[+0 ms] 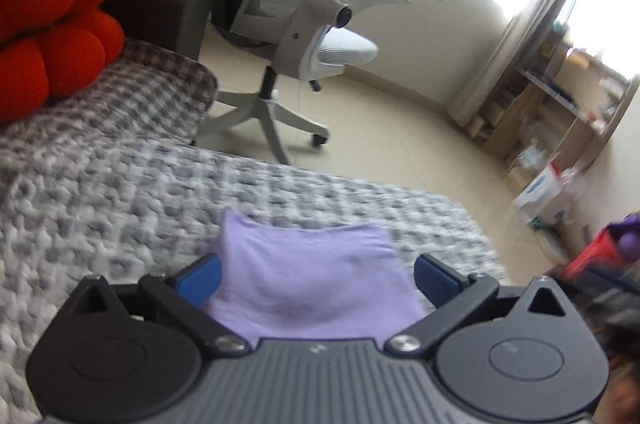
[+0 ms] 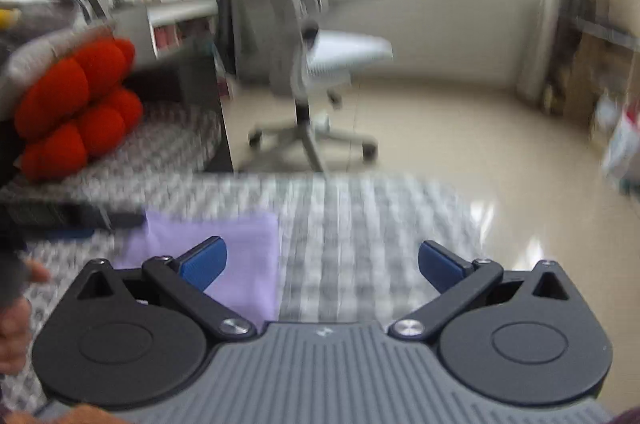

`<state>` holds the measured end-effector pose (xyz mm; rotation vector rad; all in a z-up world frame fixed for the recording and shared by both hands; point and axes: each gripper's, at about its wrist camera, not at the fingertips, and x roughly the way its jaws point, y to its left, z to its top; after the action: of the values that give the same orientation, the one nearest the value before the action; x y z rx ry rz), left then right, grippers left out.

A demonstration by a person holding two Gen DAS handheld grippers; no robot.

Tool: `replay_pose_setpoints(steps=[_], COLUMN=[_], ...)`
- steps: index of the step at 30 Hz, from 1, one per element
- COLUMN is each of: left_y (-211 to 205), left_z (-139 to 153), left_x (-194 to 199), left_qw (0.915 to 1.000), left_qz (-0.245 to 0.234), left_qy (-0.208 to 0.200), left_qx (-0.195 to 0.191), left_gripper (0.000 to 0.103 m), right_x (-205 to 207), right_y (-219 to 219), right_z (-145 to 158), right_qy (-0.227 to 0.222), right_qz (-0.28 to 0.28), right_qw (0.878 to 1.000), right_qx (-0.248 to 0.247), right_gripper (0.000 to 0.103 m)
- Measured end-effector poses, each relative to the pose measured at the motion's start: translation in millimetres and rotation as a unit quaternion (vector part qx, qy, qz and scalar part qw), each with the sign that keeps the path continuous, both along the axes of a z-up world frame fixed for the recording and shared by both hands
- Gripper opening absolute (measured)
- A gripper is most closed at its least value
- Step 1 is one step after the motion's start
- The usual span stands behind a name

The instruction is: Fold clothes

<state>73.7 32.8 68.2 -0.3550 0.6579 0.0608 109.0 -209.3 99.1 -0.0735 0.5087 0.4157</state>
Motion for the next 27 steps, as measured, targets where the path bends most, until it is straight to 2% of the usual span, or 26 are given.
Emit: replay_pose_setpoints(steps=[5,8,11,13,16,18,20,24,27], left_y=[14.0,23.9,25.9,22.7,11.5,5.7,2.3,1.7,7.9], left_z=[-10.3,-14.5,-15.9,-15.1,-7.8,-5.0,-5.1,-3.0,-6.9], left_x=[11.7,18.4,21.2,20.0,15.4,12.3,11.8,9.4,14.9], left_qw=[0.9995,0.9981,0.9983,0.9989,0.9989,0.998,0.9977,0.9975,0.9974], left_qz=[0.024,0.054,0.049,0.036,0.022,0.02,0.014,0.014,0.025], left_qy=[0.015,0.022,0.024,0.021,-0.001,-0.009,-0.005,-0.004,0.02], left_qx=[0.011,0.019,0.02,0.021,0.041,0.059,0.067,0.07,0.065], left_gripper=[0.102,0.102,0.102,0.102,0.102,0.102,0.102,0.102,0.102], right_x=[9.4,18.7,9.4,-1.0,-5.0,4.7,17.1,2.7,9.0], right_y=[-6.2,-1.2,-1.2,-6.2,-19.1,-25.1,-26.4,-35.8,-40.6], right_z=[-7.3,-13.8,-12.4,-6.9,0.1,-3.8,-9.6,0.3,-4.8], right_qy=[-0.022,-0.014,-0.025,-0.05,-0.079,-0.041,0.004,-0.054,-0.03], right_qz=[0.005,0.017,0.03,0.02,-0.009,-0.034,-0.051,-0.056,-0.043], right_qw=[1.0,1.0,0.999,0.999,0.996,0.997,0.997,0.994,0.993], right_qx=[-0.011,-0.02,-0.019,-0.005,0.042,0.06,0.055,0.075,0.105], right_gripper=[0.103,0.103,0.103,0.103,0.103,0.103,0.103,0.103,0.103])
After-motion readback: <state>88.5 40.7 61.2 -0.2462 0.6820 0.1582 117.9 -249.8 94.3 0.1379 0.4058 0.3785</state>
